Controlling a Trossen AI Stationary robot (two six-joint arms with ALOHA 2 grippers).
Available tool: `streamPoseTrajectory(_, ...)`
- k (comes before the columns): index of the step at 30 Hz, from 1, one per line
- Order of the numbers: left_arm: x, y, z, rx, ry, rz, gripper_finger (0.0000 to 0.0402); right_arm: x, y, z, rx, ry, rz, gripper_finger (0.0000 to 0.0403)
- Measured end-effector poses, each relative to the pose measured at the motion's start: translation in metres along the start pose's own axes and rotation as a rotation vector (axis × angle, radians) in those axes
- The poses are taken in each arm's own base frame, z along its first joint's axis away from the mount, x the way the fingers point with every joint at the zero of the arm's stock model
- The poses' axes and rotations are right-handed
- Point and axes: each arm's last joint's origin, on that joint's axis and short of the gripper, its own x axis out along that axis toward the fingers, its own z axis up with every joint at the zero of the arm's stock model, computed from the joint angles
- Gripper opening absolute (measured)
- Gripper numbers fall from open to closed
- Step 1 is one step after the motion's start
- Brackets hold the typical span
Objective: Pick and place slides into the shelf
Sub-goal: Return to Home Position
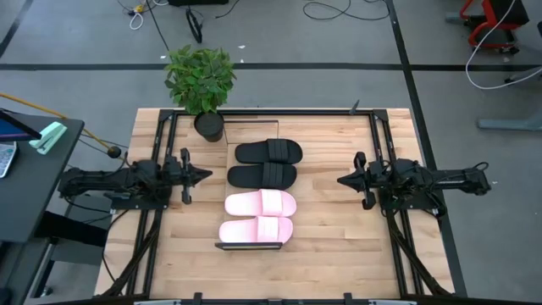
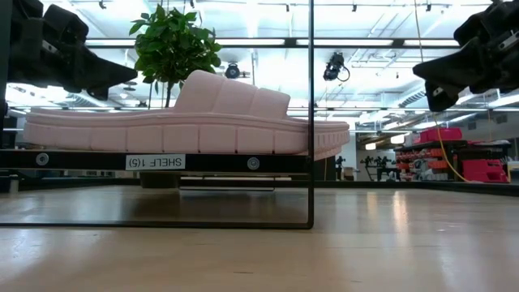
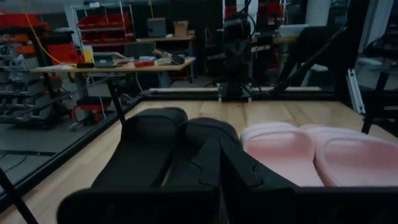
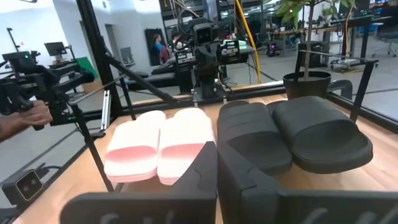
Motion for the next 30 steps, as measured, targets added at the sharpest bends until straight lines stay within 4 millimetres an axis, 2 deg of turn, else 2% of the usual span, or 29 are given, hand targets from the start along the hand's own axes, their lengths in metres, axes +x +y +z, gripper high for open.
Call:
streamPoseTrajectory(8, 0.0039, -0.0014, -0.0056, -0.111, 0.069, -0.014, 0.0010, 0.0006, -0.0001, -0.0009, 0.000, 0.011, -0.001, 0.0002)
streamPoseTrajectory(13, 0.0052, -0.0027, -0.0050, -0.110, 0.065, -0.052, 0.0004, 0.0007, -0.0001, -0.0010, 0.005, 0.012, -0.001, 0.0003)
streamPoseTrajectory(22, 0.0051, -0.0024, -0.0022, -0.120, 0.036, -0.048, 0.0046, 0.0007, -0.0001, -0.0010, 0.033, 0.013, 0.000, 0.0014)
streamPoseTrajectory(30, 0.0051, -0.0024, -0.0026, -0.145, 0.040, -0.048, 0.0059, 0.0007, -0.0001, -0.0011, 0.033, 0.014, 0.000, 0.0014)
